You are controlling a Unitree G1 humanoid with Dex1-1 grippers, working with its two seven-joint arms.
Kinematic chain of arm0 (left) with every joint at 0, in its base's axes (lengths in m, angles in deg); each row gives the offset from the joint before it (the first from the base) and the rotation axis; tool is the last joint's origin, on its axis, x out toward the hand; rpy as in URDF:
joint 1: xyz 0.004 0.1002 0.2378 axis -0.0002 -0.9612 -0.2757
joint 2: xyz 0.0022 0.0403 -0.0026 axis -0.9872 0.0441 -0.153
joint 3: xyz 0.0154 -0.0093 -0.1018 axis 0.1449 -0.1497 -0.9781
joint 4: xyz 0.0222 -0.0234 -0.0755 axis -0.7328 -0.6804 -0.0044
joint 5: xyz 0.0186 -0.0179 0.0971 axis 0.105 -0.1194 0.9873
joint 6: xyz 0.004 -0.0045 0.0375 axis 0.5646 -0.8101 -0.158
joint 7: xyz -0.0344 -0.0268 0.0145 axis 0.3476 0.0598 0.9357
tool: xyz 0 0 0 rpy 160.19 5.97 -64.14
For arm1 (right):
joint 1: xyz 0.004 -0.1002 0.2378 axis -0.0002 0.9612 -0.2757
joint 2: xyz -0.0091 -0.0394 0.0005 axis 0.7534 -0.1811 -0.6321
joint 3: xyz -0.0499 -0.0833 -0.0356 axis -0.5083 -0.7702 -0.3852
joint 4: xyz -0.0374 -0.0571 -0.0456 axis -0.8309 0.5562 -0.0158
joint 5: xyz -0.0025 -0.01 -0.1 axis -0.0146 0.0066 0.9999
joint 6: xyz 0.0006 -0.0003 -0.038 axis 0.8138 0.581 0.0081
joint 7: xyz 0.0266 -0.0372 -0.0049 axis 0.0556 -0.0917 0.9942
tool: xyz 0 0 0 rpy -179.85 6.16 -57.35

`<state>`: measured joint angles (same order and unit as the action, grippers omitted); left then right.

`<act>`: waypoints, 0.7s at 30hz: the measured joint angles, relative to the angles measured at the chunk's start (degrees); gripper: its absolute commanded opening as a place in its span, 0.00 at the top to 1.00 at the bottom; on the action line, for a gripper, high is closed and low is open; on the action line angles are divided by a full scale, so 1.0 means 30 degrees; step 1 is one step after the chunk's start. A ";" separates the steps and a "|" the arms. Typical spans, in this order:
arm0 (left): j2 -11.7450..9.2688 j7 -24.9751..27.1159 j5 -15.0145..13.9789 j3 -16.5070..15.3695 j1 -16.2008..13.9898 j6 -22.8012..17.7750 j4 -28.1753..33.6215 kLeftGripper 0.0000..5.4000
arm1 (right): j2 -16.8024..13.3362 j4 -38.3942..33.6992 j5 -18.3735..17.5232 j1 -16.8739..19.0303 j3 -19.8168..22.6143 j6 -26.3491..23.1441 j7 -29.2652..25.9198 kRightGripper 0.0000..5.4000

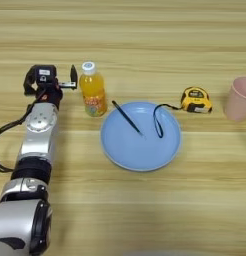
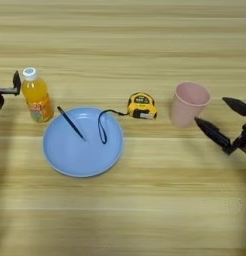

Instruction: Move the objects on the table

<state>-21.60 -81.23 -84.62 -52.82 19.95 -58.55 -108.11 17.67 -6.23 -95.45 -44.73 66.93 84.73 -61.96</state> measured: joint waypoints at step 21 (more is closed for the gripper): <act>-0.0030 0.0034 -0.0001 -0.0001 0.0020 0.0067 -0.0138 0.00 | 0.0141 0.3391 0.1545 -0.1171 -0.1528 0.2200 0.1231 0.00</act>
<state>-21.69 -81.13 -84.63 -52.82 20.01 -58.35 -108.52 18.10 3.94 -90.82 -48.25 62.34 91.33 -58.26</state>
